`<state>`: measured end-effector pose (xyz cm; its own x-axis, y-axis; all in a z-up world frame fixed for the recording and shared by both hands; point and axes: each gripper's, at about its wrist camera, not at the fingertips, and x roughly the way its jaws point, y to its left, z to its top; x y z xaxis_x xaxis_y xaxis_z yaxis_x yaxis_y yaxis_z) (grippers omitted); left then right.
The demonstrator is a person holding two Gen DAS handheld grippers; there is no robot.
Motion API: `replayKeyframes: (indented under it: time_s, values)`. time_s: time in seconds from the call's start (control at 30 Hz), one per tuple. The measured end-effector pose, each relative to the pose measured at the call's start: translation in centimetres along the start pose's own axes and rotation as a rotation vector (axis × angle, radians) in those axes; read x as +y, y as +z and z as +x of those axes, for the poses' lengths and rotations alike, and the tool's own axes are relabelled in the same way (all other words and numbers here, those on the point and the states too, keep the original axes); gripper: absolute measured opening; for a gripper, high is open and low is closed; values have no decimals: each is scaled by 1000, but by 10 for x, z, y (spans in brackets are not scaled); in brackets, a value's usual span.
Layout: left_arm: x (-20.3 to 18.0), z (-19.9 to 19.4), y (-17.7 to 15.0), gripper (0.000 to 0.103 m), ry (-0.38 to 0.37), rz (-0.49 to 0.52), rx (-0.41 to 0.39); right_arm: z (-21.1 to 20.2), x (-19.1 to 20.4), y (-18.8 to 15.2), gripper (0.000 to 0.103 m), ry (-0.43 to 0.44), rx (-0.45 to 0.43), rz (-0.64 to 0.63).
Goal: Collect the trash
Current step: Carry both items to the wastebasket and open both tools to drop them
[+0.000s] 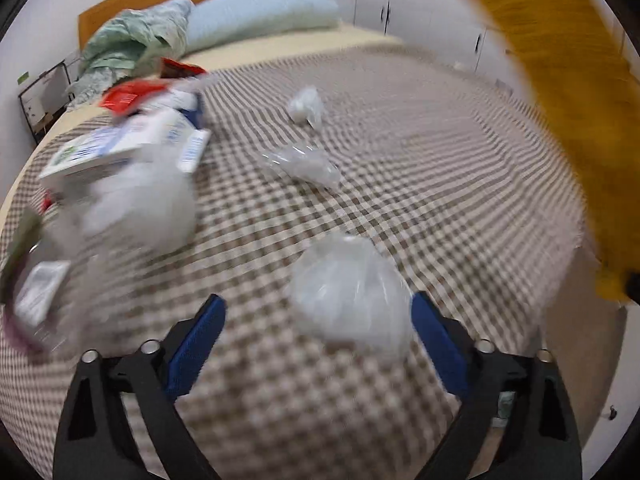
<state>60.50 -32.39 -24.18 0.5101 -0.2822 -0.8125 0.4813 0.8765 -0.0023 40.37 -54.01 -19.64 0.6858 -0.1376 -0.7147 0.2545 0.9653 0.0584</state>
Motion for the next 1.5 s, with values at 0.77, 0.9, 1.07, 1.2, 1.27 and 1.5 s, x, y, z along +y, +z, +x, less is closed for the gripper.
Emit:
replayKeyframes:
  time_s: [0.77,0.9,1.07,1.2,1.27,1.5]
  values:
    - [-183,-58,-71,6,-256,117,10,125,-233,-295,2,-117,559,738]
    - [-222,-36,-91,6,-273,160,76,176,-254,-332,5,-138,623,787]
    - [-268,5,-119,6,-260,236,197,188,-271,-343,69,-130,583,818]
    - [-298,38,-131,6,-247,325,235,155,-266,-328,72,-76,474,779]
    - [-312,60,-136,6,-246,331,278,137,-259,-322,72,-92,449,749]
    - [-358,127,-138,10,-269,304,395,77,-242,-321,72,-69,357,725]
